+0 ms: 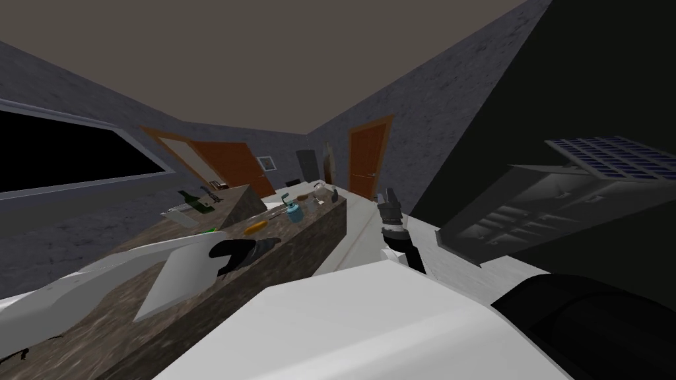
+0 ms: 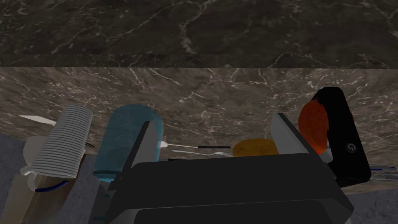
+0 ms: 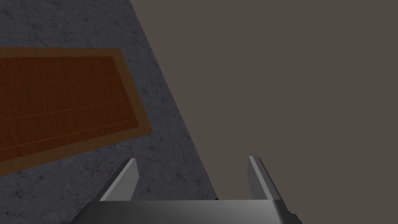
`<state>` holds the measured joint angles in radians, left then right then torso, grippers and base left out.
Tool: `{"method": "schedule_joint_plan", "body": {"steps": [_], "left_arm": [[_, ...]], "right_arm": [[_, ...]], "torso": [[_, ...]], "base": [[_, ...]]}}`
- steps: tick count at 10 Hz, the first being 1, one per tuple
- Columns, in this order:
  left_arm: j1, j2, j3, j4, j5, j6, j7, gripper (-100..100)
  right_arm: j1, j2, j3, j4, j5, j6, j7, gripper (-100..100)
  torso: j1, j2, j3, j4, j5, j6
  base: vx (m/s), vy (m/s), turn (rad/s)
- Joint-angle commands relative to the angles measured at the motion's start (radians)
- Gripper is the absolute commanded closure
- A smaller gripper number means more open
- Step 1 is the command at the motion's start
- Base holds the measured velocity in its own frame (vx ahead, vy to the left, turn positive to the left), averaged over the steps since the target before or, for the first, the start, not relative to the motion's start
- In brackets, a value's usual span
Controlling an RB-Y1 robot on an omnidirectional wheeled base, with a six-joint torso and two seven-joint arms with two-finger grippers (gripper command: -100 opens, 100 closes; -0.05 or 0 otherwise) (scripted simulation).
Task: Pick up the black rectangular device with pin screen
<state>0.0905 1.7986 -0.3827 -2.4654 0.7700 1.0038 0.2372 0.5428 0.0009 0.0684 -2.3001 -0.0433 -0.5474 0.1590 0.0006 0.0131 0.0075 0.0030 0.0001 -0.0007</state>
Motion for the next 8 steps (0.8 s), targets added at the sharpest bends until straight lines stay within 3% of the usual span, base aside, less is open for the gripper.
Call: {"method": "schedule_joint_plan", "body": {"steps": [1,3,8], "left_arm": [[0.006,0.032,-0.012,0.017,0.022,-0.001,0.023,-100],[0.026,0.056,-0.019,0.032,0.030,-0.009,0.045,-100],[0.070,0.109,-0.036,0.070,0.042,-0.028,0.092,-100]], "right_arm": [[0.000,0.000,0.000,0.000,0.000,0.000,0.000,0],[0.001,0.000,0.000,0.000,0.000,0.000,0.000,0],[0.001,0.000,0.000,0.000,0.000,0.000,0.000,0]], "torso": [[0.000,0.000,0.000,0.000,0.000,0.000],[0.014,-0.012,-0.007,-0.003,0.003,-0.001],[0.011,-0.021,-0.012,-0.005,0.003,0.000]], "base": [[-0.057,0.147,0.256],[0.098,0.192,0.164],[0.144,0.127,0.103]]}}
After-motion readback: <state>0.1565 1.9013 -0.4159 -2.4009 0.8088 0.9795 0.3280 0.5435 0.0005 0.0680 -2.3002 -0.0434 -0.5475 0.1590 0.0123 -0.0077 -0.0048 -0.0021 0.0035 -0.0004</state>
